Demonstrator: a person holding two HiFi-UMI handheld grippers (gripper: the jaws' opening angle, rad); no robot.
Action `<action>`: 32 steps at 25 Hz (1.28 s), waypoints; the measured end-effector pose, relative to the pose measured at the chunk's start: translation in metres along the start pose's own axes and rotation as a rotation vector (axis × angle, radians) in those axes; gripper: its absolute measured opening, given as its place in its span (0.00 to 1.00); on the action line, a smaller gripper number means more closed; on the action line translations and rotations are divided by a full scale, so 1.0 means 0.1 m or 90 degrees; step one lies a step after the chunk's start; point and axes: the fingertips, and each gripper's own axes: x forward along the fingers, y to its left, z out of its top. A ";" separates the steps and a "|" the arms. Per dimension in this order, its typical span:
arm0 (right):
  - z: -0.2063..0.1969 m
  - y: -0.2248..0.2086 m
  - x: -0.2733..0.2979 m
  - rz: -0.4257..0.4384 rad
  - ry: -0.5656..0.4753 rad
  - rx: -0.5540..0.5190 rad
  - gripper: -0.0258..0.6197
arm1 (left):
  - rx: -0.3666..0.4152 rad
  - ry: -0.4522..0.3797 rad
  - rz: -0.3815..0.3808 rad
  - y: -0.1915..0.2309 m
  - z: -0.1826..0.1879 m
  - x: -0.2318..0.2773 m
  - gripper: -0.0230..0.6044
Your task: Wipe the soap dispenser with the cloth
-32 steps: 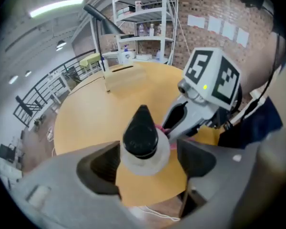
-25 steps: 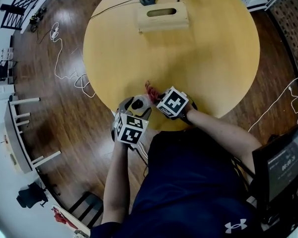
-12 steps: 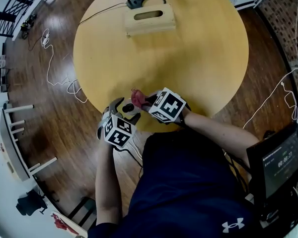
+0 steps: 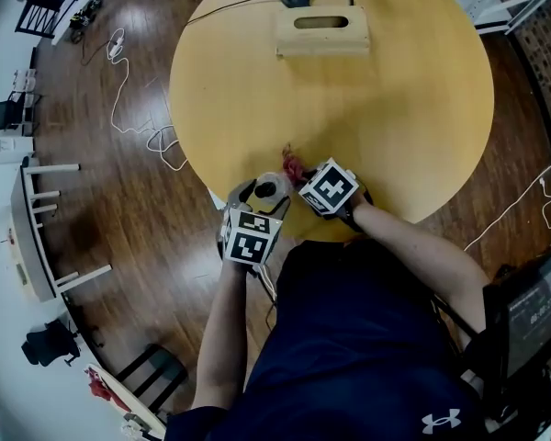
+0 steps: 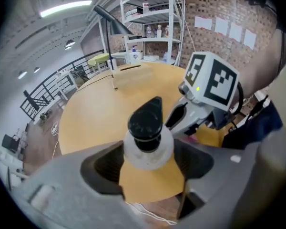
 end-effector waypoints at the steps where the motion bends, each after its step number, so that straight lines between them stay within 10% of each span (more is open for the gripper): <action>1: 0.03 0.04 -0.05 0.006 -0.006 -0.013 0.15 | 0.016 0.000 -0.007 0.00 0.00 0.02 0.56; 9: 0.33 0.42 -0.60 0.088 -0.076 -0.064 0.15 | 0.295 0.028 -0.114 -0.09 -0.06 0.01 0.56; 17: 0.16 0.04 -0.22 0.026 -0.027 -0.045 0.15 | -0.076 -0.003 -0.056 -0.03 -0.10 -0.14 0.61; 20: 0.12 0.01 -0.06 0.011 -0.003 -0.078 0.15 | -0.124 -0.013 -0.040 -0.03 -0.04 -0.07 0.58; 32: 0.24 0.37 -0.48 0.087 -0.051 -0.049 0.15 | 0.259 0.014 -0.178 -0.03 -0.01 0.01 0.54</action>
